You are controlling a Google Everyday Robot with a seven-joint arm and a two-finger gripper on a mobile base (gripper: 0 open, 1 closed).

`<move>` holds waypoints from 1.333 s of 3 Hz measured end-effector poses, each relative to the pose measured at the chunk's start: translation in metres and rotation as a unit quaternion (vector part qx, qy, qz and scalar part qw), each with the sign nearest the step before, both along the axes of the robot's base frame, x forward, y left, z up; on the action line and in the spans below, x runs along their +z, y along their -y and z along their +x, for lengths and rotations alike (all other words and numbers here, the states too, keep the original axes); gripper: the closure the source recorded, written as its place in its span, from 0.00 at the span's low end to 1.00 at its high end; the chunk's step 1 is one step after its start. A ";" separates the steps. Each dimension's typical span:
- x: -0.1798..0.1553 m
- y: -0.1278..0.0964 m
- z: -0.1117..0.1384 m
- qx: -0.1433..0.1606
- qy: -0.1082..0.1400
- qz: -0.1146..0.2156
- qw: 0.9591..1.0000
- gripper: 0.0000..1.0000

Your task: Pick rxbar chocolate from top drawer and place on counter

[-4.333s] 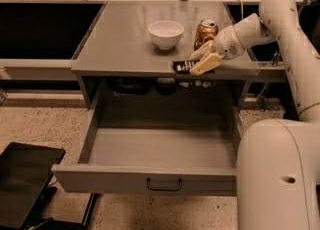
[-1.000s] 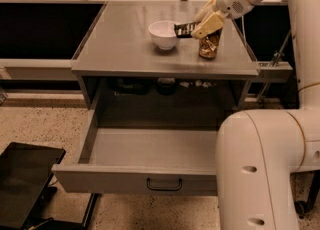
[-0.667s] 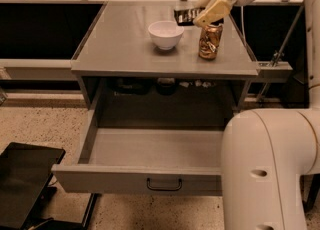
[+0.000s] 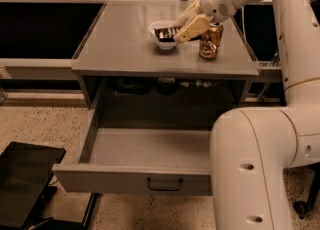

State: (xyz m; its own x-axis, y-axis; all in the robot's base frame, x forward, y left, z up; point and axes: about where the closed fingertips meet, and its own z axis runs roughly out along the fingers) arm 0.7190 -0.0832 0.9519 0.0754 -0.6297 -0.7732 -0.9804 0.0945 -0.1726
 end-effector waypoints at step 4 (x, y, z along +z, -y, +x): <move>-0.061 -0.037 0.090 -0.137 0.020 -0.133 0.981 1.00</move>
Offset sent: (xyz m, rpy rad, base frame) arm -0.0031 0.0838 -0.1016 -0.1182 0.1430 -0.0171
